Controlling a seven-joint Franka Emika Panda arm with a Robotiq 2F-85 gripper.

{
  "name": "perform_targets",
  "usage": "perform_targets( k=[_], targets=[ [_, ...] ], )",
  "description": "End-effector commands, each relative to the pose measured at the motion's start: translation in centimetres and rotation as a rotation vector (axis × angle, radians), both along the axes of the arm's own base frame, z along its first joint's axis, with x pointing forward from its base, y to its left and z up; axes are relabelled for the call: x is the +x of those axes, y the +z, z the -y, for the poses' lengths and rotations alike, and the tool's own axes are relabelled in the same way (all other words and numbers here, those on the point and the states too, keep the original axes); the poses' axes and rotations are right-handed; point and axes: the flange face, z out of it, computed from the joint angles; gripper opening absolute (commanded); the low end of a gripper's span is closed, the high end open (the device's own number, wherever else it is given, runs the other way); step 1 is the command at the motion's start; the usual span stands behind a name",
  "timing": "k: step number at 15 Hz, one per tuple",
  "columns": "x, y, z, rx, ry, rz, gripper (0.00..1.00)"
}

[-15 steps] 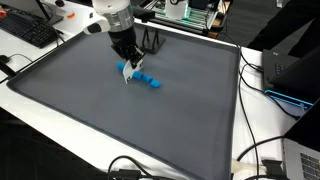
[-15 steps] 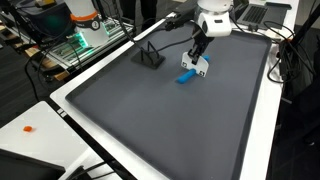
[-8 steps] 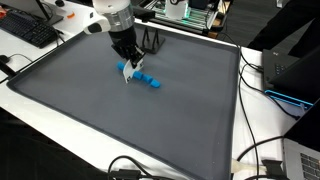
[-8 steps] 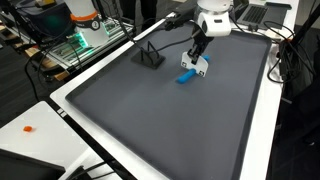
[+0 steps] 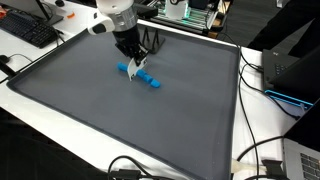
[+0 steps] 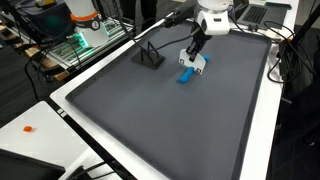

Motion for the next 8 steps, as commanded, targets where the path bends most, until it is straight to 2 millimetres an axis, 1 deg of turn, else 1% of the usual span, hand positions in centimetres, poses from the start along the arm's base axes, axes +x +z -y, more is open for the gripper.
perform_targets(
  k=[1,4,8],
  targets=[
    [-0.74,0.14,-0.18,0.01,0.002,-0.016,0.01],
    [-0.73,0.58,-0.19,0.03,0.007,-0.023,0.01],
    [-1.28,0.33,-0.39,0.038,0.023,-0.075,0.01]
  ],
)
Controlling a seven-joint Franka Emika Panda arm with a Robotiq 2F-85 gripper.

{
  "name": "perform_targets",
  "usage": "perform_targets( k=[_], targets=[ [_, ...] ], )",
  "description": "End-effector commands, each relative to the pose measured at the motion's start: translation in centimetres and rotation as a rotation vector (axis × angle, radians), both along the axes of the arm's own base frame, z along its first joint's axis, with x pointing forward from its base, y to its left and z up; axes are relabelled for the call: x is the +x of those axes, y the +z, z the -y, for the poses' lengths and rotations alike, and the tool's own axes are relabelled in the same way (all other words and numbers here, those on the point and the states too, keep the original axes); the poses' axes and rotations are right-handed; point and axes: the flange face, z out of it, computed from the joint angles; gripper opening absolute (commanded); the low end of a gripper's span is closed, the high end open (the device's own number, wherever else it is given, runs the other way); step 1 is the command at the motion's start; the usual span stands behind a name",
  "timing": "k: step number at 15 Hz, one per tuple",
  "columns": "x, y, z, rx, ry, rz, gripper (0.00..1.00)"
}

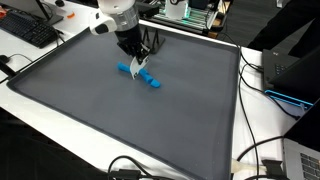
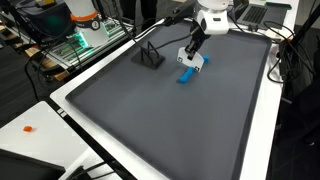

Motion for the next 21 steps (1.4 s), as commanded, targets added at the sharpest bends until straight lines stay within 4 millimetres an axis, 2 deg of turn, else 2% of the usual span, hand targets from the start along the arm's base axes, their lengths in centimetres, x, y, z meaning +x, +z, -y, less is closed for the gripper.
perform_targets(
  k=[1,13,21],
  targets=[
    [-0.8,0.3,-0.1,0.028,0.002,-0.038,0.01],
    [0.2,4.4,1.4,-0.006,0.01,0.06,0.01],
    [0.9,4.0,3.2,-0.021,0.005,0.093,0.01]
  ],
)
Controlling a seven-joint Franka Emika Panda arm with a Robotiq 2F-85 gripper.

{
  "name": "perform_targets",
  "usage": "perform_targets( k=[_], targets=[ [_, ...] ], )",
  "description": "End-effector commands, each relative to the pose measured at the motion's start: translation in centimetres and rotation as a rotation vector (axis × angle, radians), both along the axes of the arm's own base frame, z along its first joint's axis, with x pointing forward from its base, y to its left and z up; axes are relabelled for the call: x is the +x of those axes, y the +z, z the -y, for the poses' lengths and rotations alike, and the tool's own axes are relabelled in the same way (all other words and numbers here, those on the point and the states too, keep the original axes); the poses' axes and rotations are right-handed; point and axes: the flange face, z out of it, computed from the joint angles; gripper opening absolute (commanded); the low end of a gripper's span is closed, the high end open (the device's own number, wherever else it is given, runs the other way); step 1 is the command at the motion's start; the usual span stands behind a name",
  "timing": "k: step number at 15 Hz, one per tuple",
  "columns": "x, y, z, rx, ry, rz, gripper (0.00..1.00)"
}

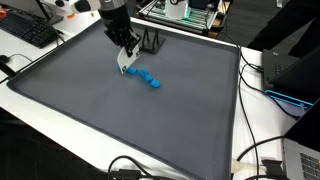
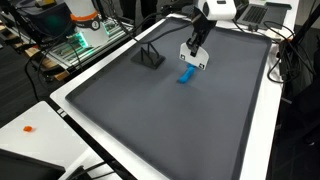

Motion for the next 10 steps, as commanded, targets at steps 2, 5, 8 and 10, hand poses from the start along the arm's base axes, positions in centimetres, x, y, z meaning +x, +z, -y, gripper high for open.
perform_targets(
  k=[2,5,8,10],
  targets=[
    [0.3,-0.7,0.9,-0.017,0.022,0.025,0.01],
    [0.5,-1.2,1.1,-0.027,0.028,0.04,0.01],
    [0.6,-2.0,1.2,-0.046,0.047,0.04,0.01],
    [0.7,-2.5,1.4,-0.059,0.061,0.04,0.01]
  ],
)
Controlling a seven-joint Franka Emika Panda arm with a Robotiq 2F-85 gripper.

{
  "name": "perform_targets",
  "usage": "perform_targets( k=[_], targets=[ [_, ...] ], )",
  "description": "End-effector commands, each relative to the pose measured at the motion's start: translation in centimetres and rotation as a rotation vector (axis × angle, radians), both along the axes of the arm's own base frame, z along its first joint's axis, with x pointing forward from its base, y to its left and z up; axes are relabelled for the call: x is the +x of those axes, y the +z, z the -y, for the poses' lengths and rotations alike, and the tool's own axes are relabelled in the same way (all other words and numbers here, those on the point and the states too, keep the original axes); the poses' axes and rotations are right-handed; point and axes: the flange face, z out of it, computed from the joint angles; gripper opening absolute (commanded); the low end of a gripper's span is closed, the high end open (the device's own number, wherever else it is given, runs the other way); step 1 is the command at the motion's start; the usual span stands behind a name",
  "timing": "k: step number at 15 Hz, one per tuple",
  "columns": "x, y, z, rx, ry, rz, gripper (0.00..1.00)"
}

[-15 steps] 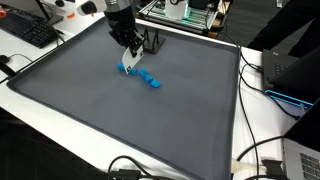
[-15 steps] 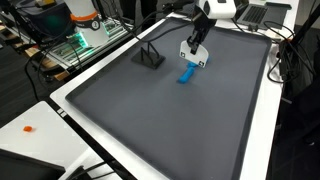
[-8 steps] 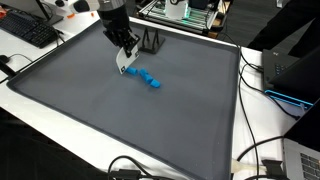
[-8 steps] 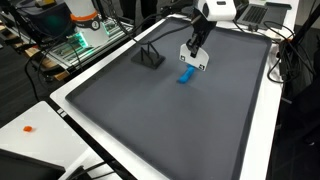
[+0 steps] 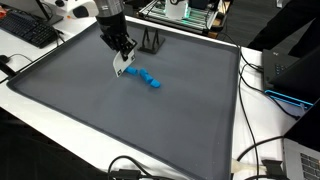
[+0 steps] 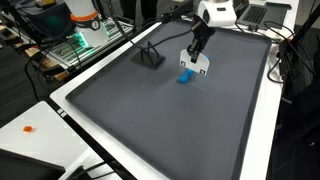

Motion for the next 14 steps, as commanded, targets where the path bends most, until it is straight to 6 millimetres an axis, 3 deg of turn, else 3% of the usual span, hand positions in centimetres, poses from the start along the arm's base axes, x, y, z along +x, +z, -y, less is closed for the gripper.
perform_targets(
  k=[1,14],
  targets=[
    [0.1,-1.2,0.5,-0.027,0.033,0.005,0.01],
    [-1.0,-4.9,0.2,-0.017,0.042,-0.024,0.01]
  ],
)
